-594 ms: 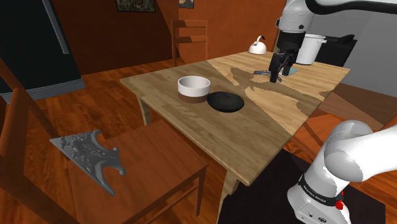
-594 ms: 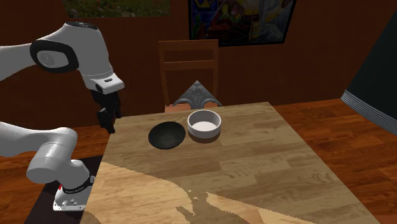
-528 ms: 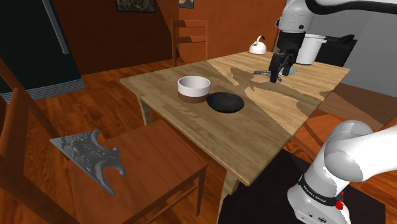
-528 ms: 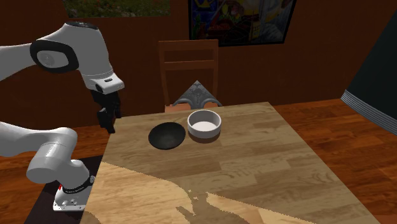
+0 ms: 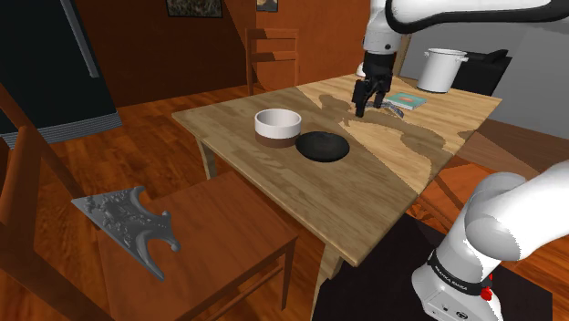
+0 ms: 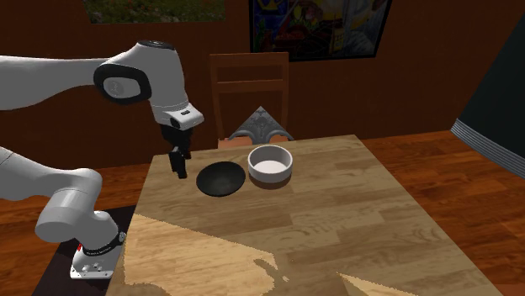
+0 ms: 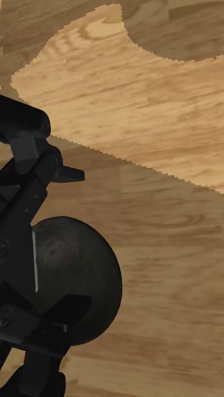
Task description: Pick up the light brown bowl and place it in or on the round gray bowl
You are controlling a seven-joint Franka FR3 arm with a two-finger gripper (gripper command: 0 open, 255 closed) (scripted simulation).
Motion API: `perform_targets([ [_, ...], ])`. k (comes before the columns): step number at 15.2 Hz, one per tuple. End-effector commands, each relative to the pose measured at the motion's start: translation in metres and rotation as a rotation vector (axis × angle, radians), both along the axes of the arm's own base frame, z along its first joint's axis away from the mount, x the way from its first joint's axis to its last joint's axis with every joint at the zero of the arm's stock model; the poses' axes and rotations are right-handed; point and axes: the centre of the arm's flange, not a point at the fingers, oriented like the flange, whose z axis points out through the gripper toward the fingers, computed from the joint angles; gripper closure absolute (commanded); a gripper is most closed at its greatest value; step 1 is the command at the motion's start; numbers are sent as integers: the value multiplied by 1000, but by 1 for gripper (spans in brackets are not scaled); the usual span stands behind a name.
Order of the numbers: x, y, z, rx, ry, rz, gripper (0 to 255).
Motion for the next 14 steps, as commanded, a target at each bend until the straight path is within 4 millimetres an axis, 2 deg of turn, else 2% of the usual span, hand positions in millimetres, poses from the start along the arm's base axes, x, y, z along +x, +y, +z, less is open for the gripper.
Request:
perform_targets([
  [1, 28, 3, -7, 0, -1, 3, 0],
  [14, 193, 8, -52, 4, -4, 18, 0],
])
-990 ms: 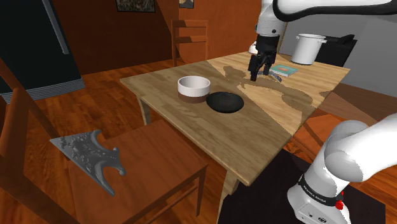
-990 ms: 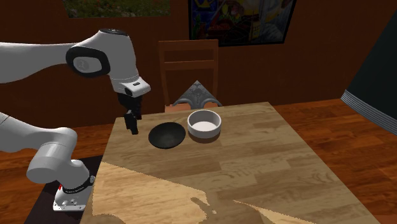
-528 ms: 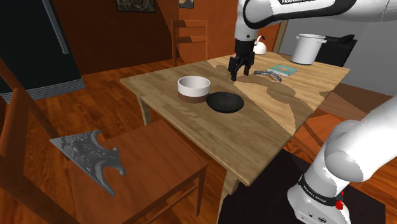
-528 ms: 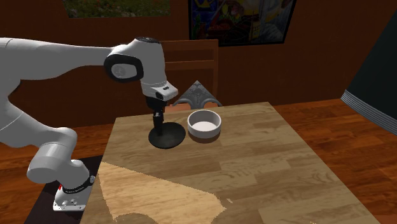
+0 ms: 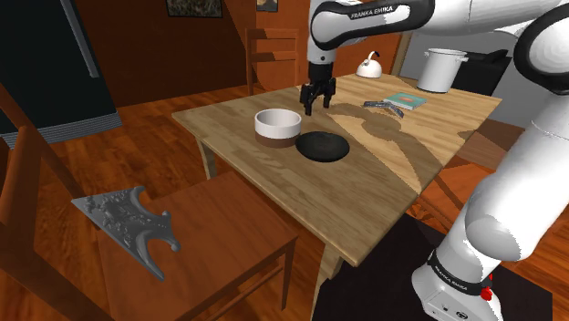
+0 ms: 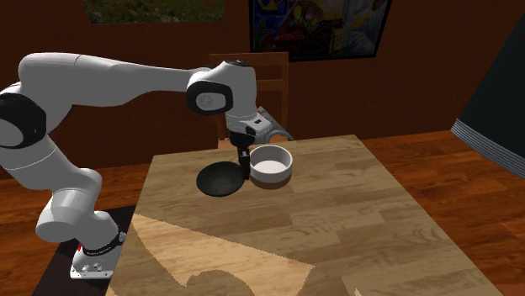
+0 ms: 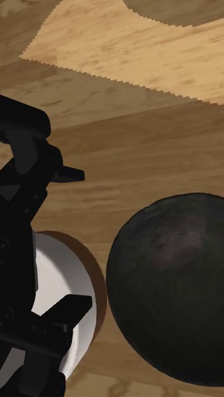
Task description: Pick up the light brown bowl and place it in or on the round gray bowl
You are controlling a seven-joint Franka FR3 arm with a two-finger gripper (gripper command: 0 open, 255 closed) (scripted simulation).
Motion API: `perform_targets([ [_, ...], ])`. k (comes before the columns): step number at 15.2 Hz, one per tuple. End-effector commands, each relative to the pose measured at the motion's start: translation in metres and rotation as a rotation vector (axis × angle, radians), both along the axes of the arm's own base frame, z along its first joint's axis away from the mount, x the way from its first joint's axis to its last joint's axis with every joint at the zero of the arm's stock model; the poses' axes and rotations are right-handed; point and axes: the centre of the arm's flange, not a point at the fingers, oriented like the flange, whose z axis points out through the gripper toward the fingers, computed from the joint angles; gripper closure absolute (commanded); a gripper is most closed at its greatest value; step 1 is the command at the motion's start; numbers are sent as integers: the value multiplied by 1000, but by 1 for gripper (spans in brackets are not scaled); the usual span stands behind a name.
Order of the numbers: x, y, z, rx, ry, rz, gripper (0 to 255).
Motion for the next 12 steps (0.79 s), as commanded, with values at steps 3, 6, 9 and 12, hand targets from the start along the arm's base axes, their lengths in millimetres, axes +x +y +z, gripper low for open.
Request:
perform_targets([
  [3, 54, 2, -13, 1, 0, 5, 0],
  [6, 92, 4, -23, 2, 0, 8, 0],
  [9, 105, 4, -32, 2, -1, 9, 0],
  [12, 105, 3, -48, 2, -1, 9, 0],
])
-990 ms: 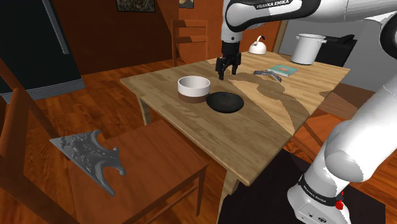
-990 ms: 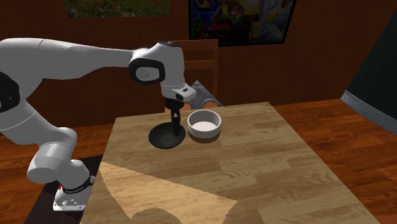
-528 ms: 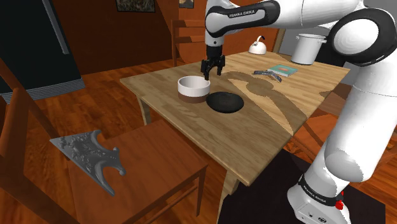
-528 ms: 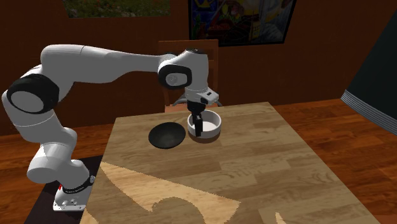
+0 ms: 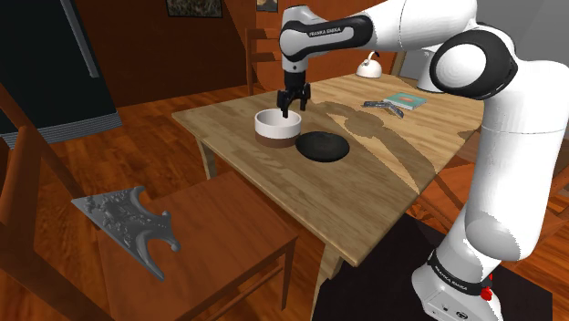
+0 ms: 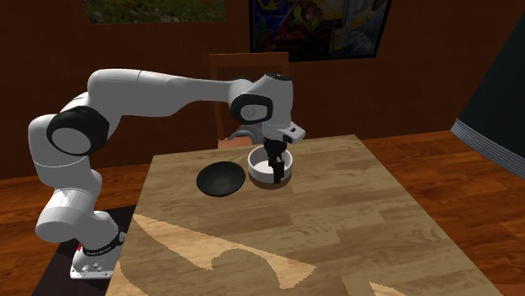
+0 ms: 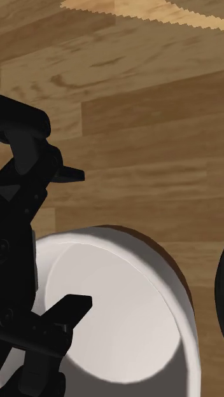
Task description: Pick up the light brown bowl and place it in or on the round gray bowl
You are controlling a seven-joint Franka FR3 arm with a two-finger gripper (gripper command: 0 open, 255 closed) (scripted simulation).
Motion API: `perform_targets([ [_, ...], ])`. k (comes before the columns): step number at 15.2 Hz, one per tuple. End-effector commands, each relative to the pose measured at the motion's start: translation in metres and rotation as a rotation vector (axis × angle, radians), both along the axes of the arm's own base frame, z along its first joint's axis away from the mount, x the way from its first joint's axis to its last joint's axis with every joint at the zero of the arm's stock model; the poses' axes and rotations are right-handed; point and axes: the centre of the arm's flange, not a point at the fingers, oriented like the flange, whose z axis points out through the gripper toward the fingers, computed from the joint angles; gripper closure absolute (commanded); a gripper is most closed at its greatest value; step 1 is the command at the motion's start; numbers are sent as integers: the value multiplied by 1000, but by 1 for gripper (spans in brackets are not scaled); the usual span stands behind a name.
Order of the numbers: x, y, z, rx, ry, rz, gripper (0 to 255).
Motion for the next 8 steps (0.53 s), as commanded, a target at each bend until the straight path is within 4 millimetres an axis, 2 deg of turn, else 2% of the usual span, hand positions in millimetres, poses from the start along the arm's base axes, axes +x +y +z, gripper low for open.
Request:
perform_targets([
  [1, 1, 0, -11, 0, -1, 0, 0],
  [3, 0, -1, -24, 0, -1, 0, 0],
  [8, 0, -1, -24, 0, -1, 0, 0],
])
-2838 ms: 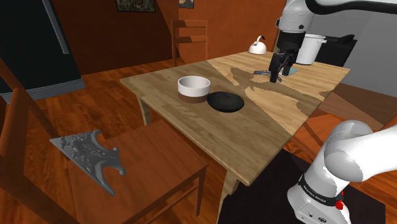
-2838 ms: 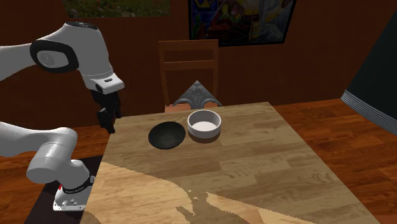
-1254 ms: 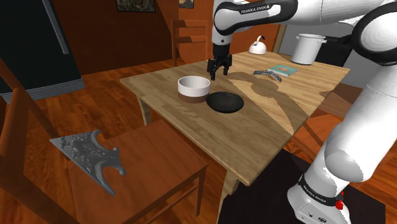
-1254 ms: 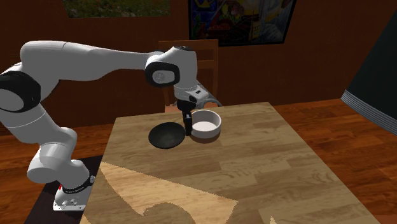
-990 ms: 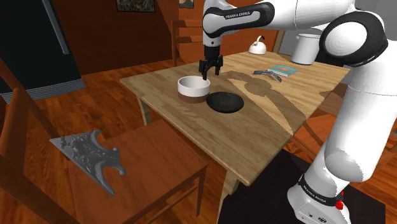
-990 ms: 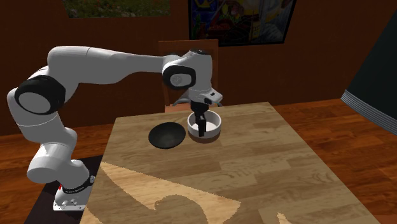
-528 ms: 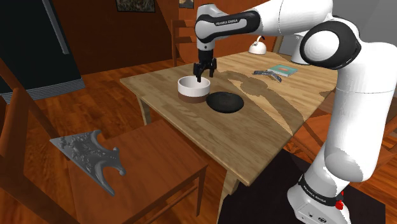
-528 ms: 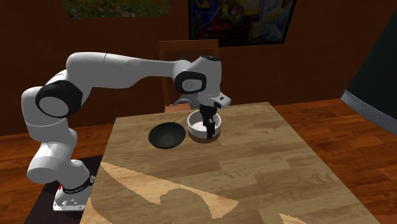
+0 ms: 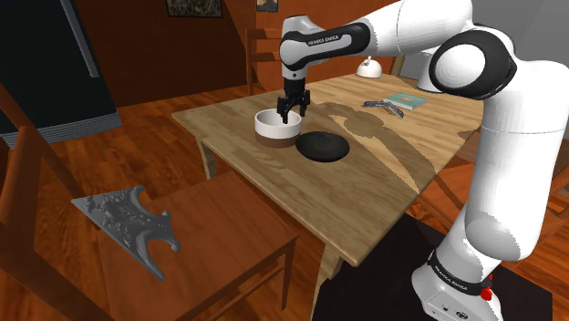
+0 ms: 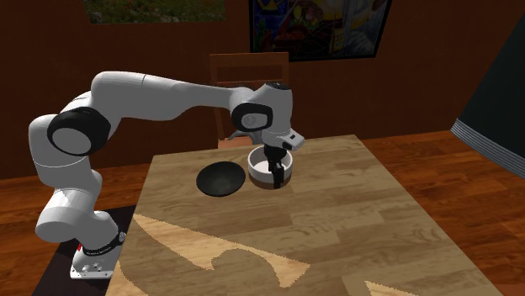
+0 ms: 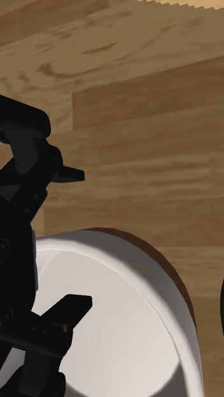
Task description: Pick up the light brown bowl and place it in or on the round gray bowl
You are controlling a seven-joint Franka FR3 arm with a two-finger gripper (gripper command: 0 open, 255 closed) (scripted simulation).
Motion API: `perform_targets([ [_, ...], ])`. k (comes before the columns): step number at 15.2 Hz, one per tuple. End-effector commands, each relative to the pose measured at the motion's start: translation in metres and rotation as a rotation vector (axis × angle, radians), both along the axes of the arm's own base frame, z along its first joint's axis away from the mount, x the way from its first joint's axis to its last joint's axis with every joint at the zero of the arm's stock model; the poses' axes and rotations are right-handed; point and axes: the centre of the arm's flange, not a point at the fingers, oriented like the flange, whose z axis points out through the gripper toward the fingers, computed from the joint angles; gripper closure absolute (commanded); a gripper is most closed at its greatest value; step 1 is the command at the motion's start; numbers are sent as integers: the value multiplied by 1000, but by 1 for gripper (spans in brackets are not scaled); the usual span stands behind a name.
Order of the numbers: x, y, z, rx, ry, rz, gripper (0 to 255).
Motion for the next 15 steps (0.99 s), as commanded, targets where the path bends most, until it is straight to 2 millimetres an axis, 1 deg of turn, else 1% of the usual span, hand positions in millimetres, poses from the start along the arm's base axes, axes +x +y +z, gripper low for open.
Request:
perform_targets([
  [1, 0, 0, 0, 0, 0, 0, 0],
  [3, 0, 0, 0, 0, 0, 0, 0],
  [4, 0, 0, 0, 0, 0, 0, 255],
  [13, 0, 0, 0, 0, 0, 0, 255],
  [15, 0, 0, 10, 0, 0, 0, 255],
])
